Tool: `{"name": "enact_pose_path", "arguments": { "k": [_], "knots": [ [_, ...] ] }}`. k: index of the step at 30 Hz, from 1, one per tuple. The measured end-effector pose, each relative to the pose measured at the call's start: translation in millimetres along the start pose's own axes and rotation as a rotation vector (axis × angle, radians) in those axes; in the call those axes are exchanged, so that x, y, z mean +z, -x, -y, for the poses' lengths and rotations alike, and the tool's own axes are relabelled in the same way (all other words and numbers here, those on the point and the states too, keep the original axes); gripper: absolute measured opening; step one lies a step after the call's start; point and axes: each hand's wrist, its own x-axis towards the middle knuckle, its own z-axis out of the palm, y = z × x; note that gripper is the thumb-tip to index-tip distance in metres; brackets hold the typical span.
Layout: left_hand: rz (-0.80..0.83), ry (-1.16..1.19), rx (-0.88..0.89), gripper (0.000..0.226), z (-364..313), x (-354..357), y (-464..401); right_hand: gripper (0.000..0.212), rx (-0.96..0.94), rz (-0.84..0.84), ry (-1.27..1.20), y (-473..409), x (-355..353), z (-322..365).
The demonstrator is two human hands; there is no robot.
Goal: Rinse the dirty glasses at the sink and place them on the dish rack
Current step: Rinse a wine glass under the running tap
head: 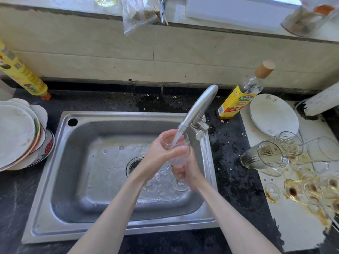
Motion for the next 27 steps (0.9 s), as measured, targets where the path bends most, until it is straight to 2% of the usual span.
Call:
{"name": "enact_pose_path", "arguments": {
  "k": [2,4,6,8,11,14,16,18,19,23,25,27],
  "knots": [
    [-0.047,-0.025,-0.001,0.051,1.7,0.9,2.4,0.065,0.011,0.002,0.049,-1.6,-3.1,-2.7],
    [-0.181,-0.037,0.021,0.051,5.9,7.5,3.0,0.062,-0.051,-0.068,0.111,-0.5,-2.4,-6.2],
    [-0.303,-0.022,0.042,0.061,10.4,11.5,1.3,0.055,-0.121,-0.133,0.139,2.9,4.7,-10.4],
    [-0.327,-0.023,0.038,0.066,10.6,11.1,0.6,0.051,-0.173,-0.157,0.120,6.0,13.4,-13.9],
    [-0.239,-0.030,0.057,0.067,4.7,7.0,2.4,0.058,-0.093,-0.183,0.043,2.4,15.4,-9.0],
    [-0.117,-0.037,0.076,0.072,4.8,-4.2,-0.1,0.062,0.081,-0.032,0.000,-0.1,9.1,2.3],
    [-0.028,-0.019,0.030,0.070,7.2,-13.1,-2.9,0.069,0.200,0.101,0.017,-2.8,1.5,3.2],
    [-0.002,-0.005,-0.007,0.068,7.8,-15.3,-3.9,0.072,0.245,0.127,0.022,-2.8,-0.7,2.6],
    [-0.047,-0.016,-0.010,0.067,7.2,-12.1,-3.9,0.074,0.209,0.100,0.035,-2.2,-0.7,1.1],
    [-0.418,0.043,-0.062,0.059,11.5,6.7,-7.3,0.062,-0.064,-0.118,0.256,1.3,12.6,-16.5],
    [-0.421,0.115,-0.090,0.057,14.3,8.6,-8.8,0.068,-0.137,-0.141,0.368,4.9,18.5,-25.7],
    [-0.339,0.084,-0.090,0.062,16.1,5.3,-7.8,0.063,-0.145,-0.209,0.334,7.5,18.9,-20.9]
  ]
}}
